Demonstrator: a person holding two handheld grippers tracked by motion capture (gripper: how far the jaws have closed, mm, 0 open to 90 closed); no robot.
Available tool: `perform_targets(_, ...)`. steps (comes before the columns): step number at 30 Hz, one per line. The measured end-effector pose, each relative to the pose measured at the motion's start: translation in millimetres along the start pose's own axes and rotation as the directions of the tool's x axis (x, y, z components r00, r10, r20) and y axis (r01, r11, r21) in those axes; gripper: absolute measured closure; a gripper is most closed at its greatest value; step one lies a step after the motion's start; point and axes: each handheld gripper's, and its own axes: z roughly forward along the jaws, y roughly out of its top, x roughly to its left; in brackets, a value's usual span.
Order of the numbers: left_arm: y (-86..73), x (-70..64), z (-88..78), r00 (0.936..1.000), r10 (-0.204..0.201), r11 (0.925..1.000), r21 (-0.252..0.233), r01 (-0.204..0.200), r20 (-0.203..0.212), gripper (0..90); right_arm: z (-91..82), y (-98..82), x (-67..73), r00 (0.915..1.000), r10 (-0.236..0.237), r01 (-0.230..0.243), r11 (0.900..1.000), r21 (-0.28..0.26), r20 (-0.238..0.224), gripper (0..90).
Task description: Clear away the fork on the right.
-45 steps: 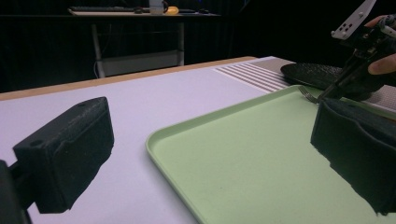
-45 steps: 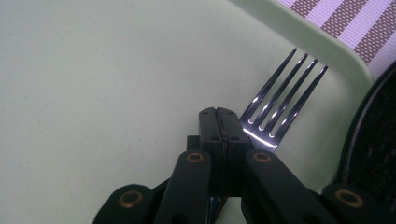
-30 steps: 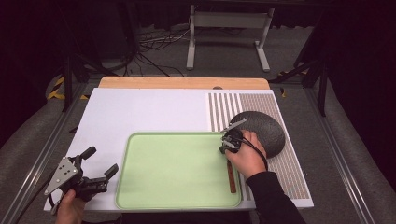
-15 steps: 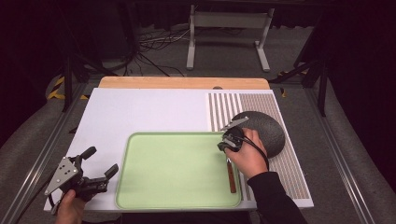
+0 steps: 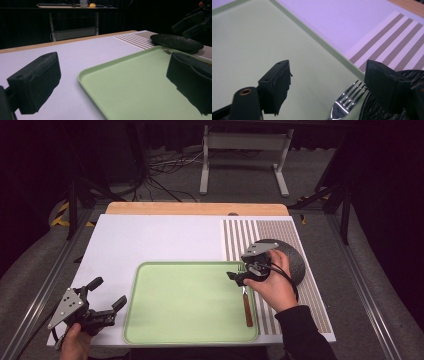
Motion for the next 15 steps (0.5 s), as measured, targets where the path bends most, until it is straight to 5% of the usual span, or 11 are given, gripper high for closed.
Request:
perform_targets(8, -0.2, -0.1, 0.0, 1.0, -0.003, 1.0, -0.001, 0.003, -0.005, 0.0, -17.4, -4.3, -6.2, 1.0, 0.003, -0.003, 0.999, -0.05, -0.008, 18.4)
perform_targets(15, -0.3, -0.2, 0.2, 1.0, -0.002, 1.0, 0.0, 0.002, -0.002, 0.0, -35.4, -16.9, -15.4, 1.0, 0.002, -0.001, 0.986, -0.165, 0.007, 16.7)
